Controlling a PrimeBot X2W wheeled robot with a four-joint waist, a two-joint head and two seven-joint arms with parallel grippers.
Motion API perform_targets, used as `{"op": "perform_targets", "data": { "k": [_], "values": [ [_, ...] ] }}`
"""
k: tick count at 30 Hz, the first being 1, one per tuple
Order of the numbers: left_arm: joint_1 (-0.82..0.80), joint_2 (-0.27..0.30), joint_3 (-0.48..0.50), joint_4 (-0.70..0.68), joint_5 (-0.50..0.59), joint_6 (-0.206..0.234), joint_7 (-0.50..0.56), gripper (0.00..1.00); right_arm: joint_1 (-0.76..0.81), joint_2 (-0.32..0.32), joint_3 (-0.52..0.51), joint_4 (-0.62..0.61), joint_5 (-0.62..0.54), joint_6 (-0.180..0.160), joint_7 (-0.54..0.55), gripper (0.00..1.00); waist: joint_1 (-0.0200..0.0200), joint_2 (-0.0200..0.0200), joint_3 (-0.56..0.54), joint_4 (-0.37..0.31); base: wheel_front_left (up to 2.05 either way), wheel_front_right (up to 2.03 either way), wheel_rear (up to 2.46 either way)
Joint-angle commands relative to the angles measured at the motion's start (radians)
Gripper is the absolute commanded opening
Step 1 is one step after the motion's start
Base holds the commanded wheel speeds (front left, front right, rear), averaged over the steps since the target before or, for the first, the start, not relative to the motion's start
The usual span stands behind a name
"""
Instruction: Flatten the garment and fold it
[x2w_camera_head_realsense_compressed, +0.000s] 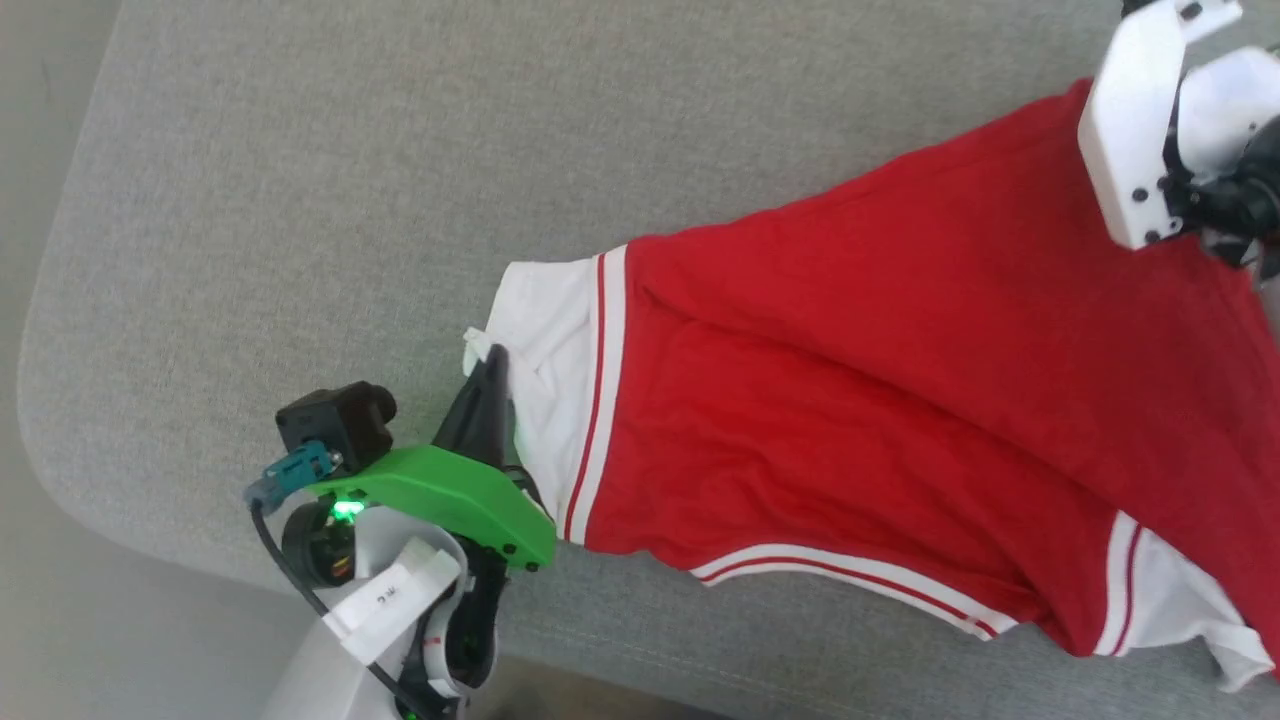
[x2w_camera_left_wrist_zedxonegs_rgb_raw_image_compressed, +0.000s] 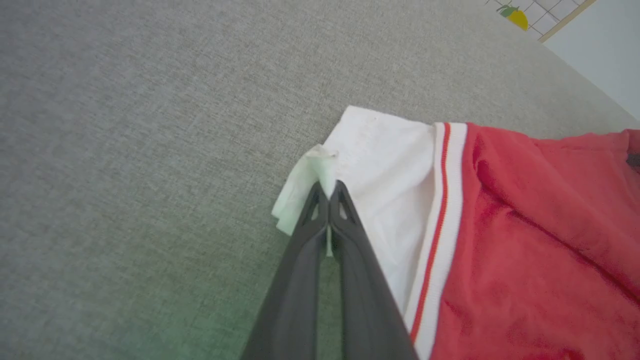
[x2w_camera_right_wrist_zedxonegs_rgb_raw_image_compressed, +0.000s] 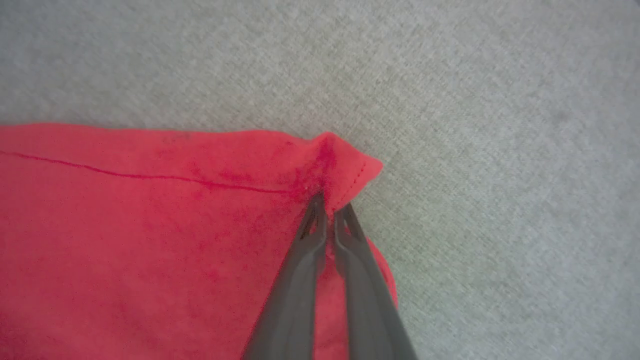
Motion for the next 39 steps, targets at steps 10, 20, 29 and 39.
{"op": "perform_targets", "data": {
  "k": [10,20,29,39],
  "values": [
    [0.039,0.058,0.042,-0.003,-0.011,0.028,0.02,0.0,0.198,0.045,-0.182,-0.092,0.125,-0.001,-0.236,0.0,-0.0001,0.0,-0.222,-0.153,0.0,0.0,0.0],
    [0.141,0.08,0.067,-0.028,-0.039,0.057,0.037,0.0,0.631,0.066,-0.355,-0.312,0.199,-0.001,-0.258,0.0,-0.0001,0.0,-0.367,-0.267,0.0,0.0,0.0],
    [0.195,0.077,0.065,-0.028,-0.06,0.057,0.035,0.0,0.949,0.212,-0.497,-0.437,0.224,-0.001,-0.234,0.0,-0.0001,0.0,-0.4,-0.278,0.0,0.0,0.0],
    [0.162,0.068,0.086,-0.043,-0.11,0.004,0.014,0.0,0.967,0.257,-0.558,-0.512,0.256,-0.001,-0.216,0.0,-0.0001,0.0,-0.436,-0.26,0.0,0.0,0.0]
  ]
}}
